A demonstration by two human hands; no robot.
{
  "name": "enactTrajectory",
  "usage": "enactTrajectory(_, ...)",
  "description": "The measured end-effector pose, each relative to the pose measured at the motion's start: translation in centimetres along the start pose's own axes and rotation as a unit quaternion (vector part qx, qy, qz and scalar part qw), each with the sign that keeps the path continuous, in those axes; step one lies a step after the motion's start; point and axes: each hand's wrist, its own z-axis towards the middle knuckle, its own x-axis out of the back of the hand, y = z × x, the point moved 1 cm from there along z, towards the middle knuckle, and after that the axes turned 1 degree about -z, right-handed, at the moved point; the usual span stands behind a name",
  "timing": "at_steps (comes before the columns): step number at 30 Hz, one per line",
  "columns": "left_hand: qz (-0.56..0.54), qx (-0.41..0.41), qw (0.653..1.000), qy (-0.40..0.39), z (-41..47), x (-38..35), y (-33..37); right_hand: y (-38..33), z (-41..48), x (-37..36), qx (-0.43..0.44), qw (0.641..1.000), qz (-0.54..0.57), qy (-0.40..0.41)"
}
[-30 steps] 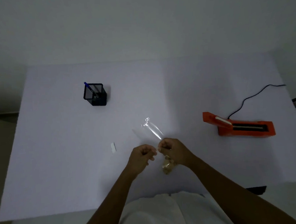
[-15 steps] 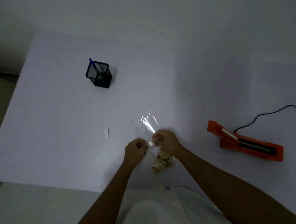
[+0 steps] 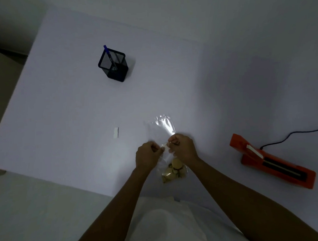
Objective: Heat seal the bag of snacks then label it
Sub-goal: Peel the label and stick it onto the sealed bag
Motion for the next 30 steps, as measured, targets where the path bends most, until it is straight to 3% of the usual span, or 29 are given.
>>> enactTrajectory(23,0.055,0.008,0.998,0.039,-0.4,-0.6,1.2,-0.5,0.0,-1.1,0.029,0.971,-0.231,0.062)
enactTrajectory(30,0.058,-0.002,0.998,0.039,-0.5,-0.5,1.3,0.6,-0.2,0.7,-0.007,0.976,-0.192,0.098)
